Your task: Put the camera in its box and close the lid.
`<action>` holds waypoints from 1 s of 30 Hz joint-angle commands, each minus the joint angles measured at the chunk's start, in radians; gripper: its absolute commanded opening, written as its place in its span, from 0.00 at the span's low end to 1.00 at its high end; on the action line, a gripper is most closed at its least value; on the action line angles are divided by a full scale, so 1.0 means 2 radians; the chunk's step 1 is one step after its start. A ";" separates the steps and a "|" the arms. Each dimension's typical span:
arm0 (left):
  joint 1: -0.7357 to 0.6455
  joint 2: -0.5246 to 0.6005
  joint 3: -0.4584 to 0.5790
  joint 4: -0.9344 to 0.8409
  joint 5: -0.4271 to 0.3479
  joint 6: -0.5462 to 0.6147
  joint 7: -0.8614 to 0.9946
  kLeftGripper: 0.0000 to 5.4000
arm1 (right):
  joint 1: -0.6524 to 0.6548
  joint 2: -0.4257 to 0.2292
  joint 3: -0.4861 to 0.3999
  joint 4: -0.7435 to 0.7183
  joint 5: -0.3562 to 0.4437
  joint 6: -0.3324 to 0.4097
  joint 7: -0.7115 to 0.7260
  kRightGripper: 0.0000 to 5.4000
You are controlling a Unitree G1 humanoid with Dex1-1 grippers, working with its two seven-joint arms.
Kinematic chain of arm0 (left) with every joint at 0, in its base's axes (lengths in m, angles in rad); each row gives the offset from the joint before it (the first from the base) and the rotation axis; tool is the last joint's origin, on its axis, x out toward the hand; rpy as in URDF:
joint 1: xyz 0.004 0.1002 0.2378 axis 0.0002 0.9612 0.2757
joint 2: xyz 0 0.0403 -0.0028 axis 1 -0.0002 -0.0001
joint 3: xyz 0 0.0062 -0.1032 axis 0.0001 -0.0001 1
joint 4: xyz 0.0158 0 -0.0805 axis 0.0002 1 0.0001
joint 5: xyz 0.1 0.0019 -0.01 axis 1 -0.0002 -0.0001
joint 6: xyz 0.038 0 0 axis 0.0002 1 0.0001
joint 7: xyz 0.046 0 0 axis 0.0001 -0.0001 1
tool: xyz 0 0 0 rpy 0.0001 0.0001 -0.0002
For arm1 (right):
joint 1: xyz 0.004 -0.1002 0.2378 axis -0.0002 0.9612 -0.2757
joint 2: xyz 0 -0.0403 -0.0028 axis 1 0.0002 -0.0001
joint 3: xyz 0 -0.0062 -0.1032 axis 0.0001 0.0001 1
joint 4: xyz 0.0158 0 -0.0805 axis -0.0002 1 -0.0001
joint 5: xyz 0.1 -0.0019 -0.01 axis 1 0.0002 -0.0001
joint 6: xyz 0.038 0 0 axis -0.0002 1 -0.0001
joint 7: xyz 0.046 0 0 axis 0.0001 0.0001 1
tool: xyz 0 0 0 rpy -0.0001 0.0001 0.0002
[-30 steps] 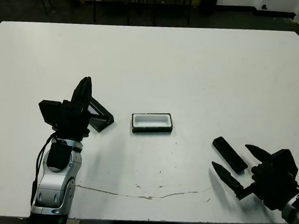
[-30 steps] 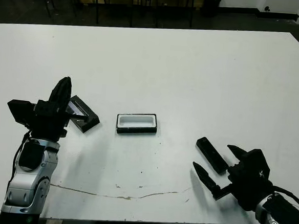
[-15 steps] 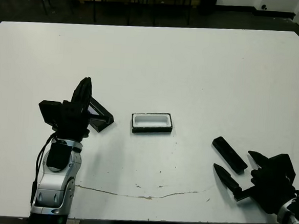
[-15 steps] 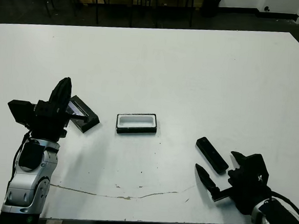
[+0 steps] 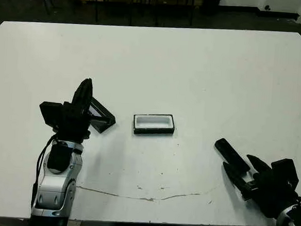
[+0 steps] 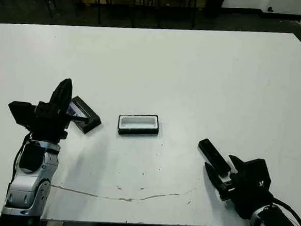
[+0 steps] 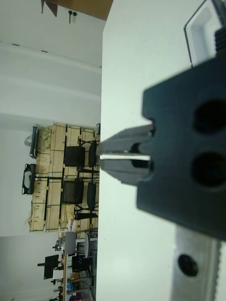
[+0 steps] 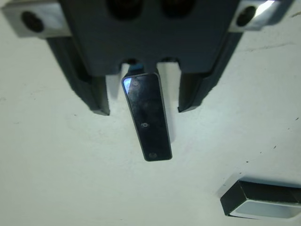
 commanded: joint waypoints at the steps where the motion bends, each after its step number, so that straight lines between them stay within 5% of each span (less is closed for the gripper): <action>1: 0.007 0.001 0.002 0.007 0.002 0.002 0.002 0.00 | 0.000 -0.003 -0.007 0.005 0.013 0.023 0.008 0.36; 10: 0.007 -0.001 0.003 0.004 -0.004 0.007 0.002 0.00 | -0.006 -0.015 -0.012 0.015 0.023 0.036 0.032 0.10; 22: 0.008 0.001 0.000 0.009 0.000 -0.001 0.002 0.00 | -0.023 -0.005 -0.039 0.012 0.059 0.044 0.029 0.10; 27: 0.009 0.000 -0.002 0.005 0.001 0.005 0.005 0.00 | -0.100 -0.003 -0.079 0.026 0.117 0.046 0.034 0.10; 30: 0.009 -0.001 -0.004 0.004 0.002 0.006 0.005 0.00 | -0.176 -0.018 -0.081 0.092 0.149 0.016 0.099 0.10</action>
